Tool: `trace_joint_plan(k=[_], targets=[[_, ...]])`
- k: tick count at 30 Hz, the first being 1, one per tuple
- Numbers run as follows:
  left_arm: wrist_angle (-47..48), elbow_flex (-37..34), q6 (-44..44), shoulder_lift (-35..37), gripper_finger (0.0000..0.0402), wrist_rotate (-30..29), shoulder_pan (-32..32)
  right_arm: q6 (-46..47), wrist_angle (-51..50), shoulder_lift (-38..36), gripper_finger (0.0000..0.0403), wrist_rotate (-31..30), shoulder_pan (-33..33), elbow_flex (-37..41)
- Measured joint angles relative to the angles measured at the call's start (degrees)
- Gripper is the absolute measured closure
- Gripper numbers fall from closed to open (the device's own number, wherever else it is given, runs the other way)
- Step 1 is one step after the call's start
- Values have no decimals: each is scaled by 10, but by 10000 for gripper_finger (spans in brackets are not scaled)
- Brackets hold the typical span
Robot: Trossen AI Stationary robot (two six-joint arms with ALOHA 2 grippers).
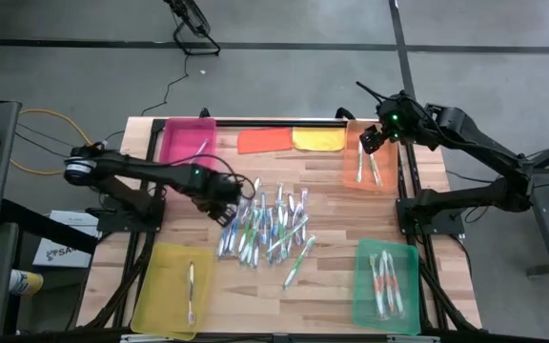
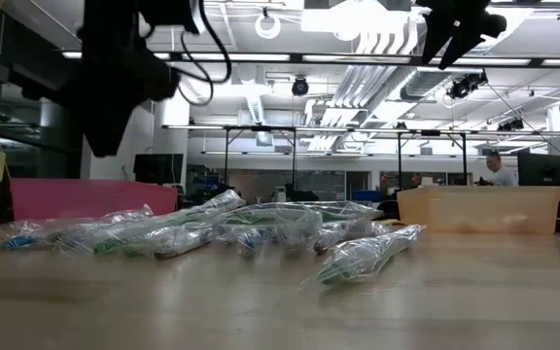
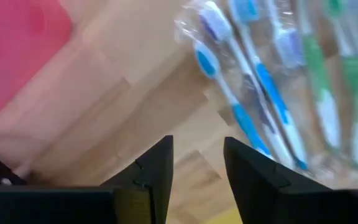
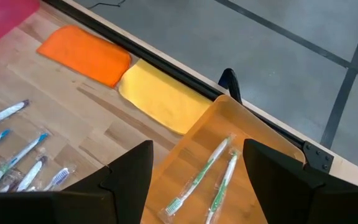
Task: Pick & Place Toothbrushes
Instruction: Put the blue toothbrush into the red bin
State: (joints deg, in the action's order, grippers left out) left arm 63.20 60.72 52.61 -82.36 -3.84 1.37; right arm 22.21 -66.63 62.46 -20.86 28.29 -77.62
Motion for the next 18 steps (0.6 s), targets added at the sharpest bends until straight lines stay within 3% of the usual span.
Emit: trace_joint_plan(k=[8,18], targets=[[-102,-20,-75,-43,264,21,-45,0,0,0,160,0,0,0],[-114,-21,-74,-98,264,31,-51,0,0,0,160,0,0,0]])
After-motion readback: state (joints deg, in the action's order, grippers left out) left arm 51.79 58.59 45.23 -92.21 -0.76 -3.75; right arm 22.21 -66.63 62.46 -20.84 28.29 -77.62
